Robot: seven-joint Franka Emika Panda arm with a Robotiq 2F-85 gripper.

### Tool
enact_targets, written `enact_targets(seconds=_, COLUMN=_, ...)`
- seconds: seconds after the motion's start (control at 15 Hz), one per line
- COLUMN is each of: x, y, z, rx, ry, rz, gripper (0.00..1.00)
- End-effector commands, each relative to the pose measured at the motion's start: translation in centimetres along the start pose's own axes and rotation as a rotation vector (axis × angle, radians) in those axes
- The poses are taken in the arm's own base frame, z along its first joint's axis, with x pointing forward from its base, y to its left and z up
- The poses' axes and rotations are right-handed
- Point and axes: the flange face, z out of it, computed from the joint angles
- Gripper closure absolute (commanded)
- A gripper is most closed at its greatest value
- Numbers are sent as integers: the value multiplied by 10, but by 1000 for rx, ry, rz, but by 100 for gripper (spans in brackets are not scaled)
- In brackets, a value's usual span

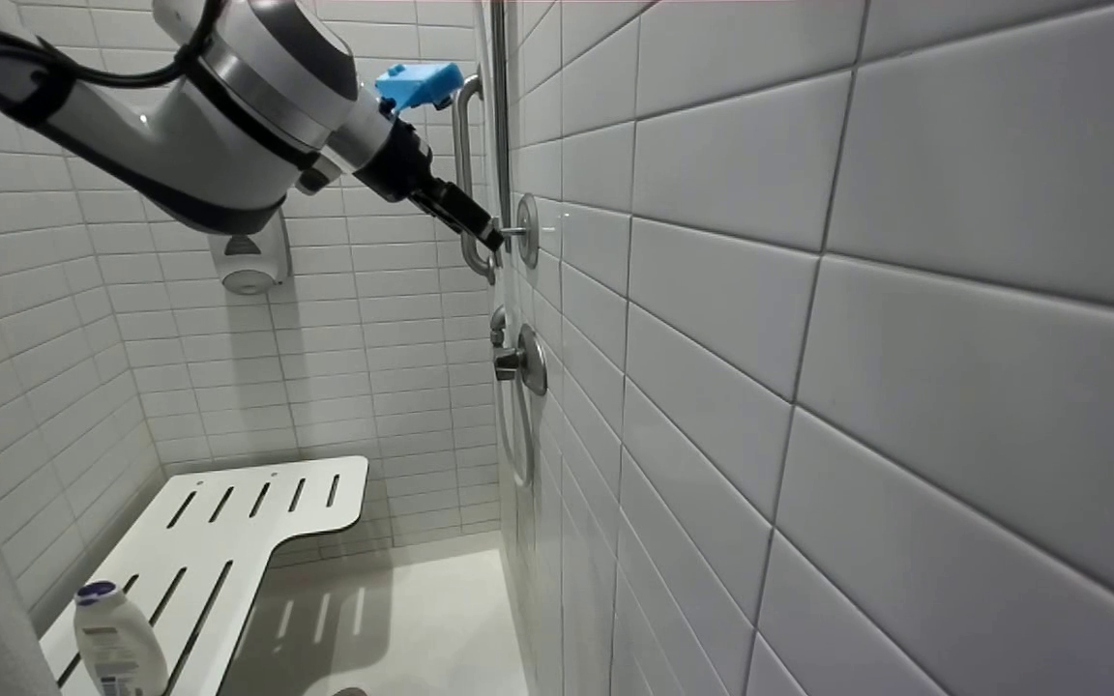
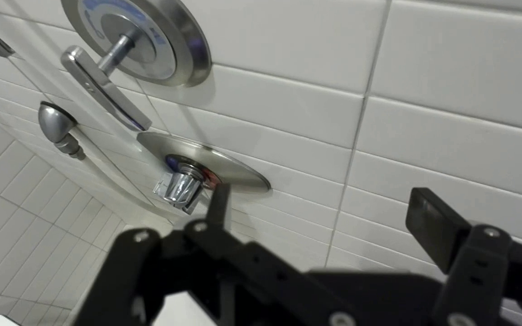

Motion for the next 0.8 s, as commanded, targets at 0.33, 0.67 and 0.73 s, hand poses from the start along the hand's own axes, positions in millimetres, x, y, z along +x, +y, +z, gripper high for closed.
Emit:
enact_targets(seconds=0.33, x=35, y=7, z=41, rx=1, ry=70, rz=-49, gripper=0)
enact_targets(seconds=0.67, x=40, y=11, z=50, rx=-11, ry=78, rz=-58, gripper=0)
enact_targets(seconds=0.73, x=39, y=11, z=50, rx=-12, ry=76, rz=-58, gripper=0)
